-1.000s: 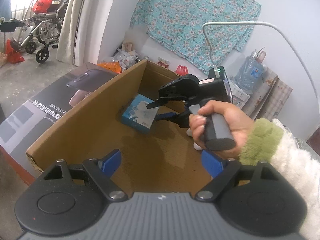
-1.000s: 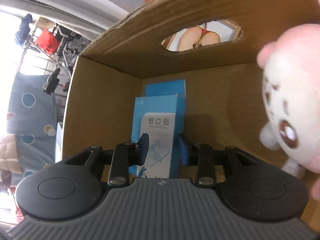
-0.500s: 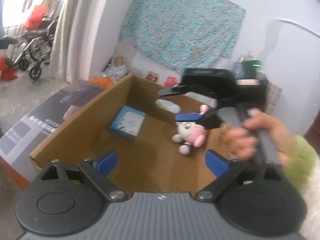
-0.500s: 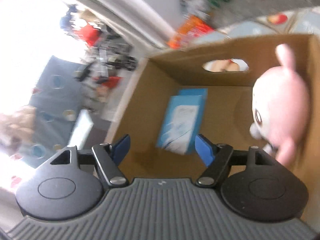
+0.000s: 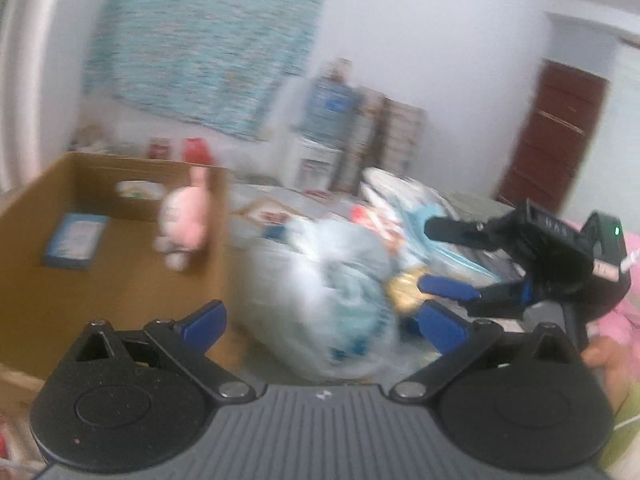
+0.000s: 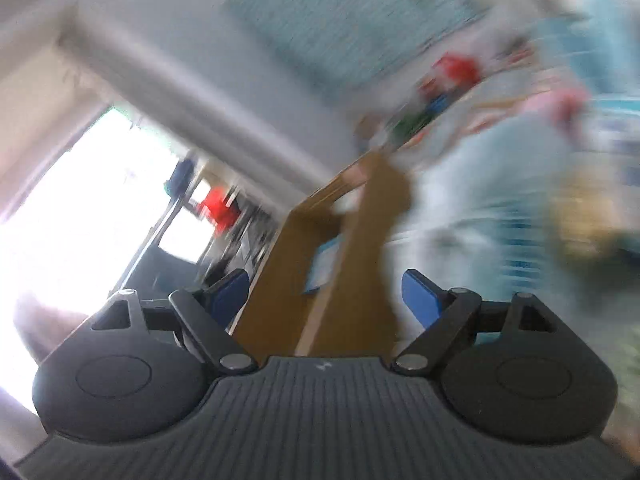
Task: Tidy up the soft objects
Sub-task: 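Move the right tool back to the pile of items beside the bed, then close the right tool on the clear bag of cotton swabs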
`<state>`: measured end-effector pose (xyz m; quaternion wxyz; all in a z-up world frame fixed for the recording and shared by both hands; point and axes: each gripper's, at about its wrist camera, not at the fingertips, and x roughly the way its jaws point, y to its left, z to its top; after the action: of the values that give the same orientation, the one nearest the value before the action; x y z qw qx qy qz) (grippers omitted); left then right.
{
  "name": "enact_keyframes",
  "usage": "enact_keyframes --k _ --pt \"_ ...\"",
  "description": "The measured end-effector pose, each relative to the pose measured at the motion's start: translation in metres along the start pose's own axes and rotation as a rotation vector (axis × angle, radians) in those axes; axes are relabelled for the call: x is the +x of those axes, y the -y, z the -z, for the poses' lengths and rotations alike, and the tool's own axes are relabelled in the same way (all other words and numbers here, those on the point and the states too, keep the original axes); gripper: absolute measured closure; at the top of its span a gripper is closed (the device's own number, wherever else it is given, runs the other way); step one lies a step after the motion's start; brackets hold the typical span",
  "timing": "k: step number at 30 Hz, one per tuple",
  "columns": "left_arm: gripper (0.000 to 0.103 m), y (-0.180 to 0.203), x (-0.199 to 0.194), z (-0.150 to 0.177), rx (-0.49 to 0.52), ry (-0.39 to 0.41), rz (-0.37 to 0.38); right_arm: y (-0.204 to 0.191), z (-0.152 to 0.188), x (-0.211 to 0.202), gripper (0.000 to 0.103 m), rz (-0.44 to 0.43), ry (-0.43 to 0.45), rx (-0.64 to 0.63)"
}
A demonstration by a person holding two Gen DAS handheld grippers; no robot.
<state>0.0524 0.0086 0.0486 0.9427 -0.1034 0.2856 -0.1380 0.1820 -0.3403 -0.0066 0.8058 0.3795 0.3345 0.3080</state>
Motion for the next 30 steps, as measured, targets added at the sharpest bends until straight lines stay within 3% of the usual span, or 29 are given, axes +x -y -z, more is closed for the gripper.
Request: enact_keyframes --k 4,9,14,18,23,27,29,30 --pt "0.0 0.034 0.023 0.007 0.084 -0.028 0.074 0.036 0.014 -0.053 0.017 0.043 0.118 0.068" --pt "0.0 0.076 0.053 0.018 0.193 -0.035 0.107 0.055 0.029 -0.082 0.017 0.122 0.199 0.06" --pt "0.0 0.107 0.079 0.021 0.308 -0.014 0.118 0.055 0.024 -0.099 0.017 0.293 0.284 -0.099" --pt "0.001 0.131 0.105 0.019 0.389 0.019 0.118 0.053 0.009 -0.088 0.017 0.409 0.338 -0.238" --pt "0.008 0.146 0.136 0.018 0.423 0.003 0.122 0.058 -0.017 -0.067 0.018 0.53 0.306 -0.391" --pt "0.01 0.141 0.147 0.023 0.395 -0.042 0.15 0.07 -0.036 -0.043 0.02 0.558 0.246 -0.467" --pt "0.011 0.137 0.145 0.025 0.391 -0.043 0.145 0.08 -0.043 -0.028 0.026 0.574 0.209 -0.481" --pt "0.011 0.134 0.144 0.026 0.39 -0.042 0.141 0.084 -0.045 -0.025 0.037 0.58 0.192 -0.479"
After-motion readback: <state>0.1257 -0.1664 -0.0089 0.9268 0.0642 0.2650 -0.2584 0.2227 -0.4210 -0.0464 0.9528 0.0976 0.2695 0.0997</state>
